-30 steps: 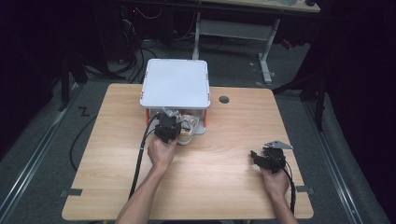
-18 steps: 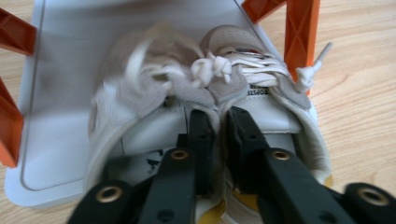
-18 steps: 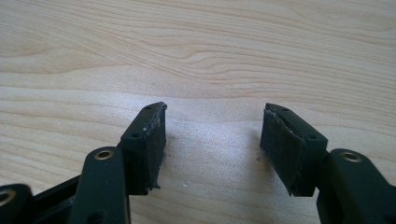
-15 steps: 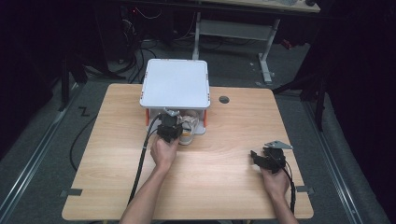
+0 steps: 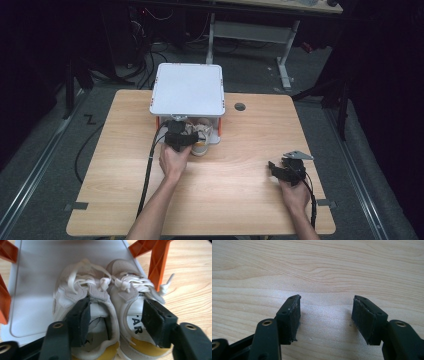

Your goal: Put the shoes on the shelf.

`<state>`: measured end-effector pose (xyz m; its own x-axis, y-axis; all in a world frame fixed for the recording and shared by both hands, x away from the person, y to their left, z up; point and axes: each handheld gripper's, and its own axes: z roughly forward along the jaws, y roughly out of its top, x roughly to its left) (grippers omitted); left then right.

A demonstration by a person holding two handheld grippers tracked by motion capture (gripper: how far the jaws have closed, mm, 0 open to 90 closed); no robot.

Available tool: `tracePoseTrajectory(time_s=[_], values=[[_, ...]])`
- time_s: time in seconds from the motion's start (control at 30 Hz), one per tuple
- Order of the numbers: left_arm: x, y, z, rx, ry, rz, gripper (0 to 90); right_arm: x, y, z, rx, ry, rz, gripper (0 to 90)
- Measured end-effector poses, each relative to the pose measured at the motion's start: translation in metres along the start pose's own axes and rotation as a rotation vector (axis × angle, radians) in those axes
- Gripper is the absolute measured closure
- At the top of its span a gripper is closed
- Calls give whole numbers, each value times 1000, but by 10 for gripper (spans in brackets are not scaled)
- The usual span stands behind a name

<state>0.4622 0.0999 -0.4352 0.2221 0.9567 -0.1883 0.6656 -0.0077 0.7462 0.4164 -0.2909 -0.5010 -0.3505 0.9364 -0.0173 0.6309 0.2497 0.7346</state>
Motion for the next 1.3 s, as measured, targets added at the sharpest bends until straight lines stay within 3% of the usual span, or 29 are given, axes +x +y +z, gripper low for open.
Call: tracePoseTrajectory(time_s=[0.1,0.3,0.43,0.67,0.77,0.87,0.93,1.2,1.3], values=[[-3,2,-8,-24,-9,27,368,0,0,0,0,0,0,404],[-4,2,-22,-26,2,67,317,0,0,0,-2,6,0,416],[-9,2,-38,-36,36,101,232,0,0,0,-3,13,-7,438],[-10,-3,-67,-6,46,148,171,-4,0,0,-15,25,27,512],[-10,-11,-74,19,32,161,157,-5,1,0,-13,34,34,537],[-10,-20,-73,44,34,173,154,0,3,-2,-3,74,15,595],[-9,-27,-68,69,44,184,152,5,12,-5,23,136,7,619],[-7,-43,-43,133,67,156,134,37,65,-21,-64,318,-21,660],[-7,-46,-36,147,71,153,131,50,84,-22,-86,354,-46,668]])
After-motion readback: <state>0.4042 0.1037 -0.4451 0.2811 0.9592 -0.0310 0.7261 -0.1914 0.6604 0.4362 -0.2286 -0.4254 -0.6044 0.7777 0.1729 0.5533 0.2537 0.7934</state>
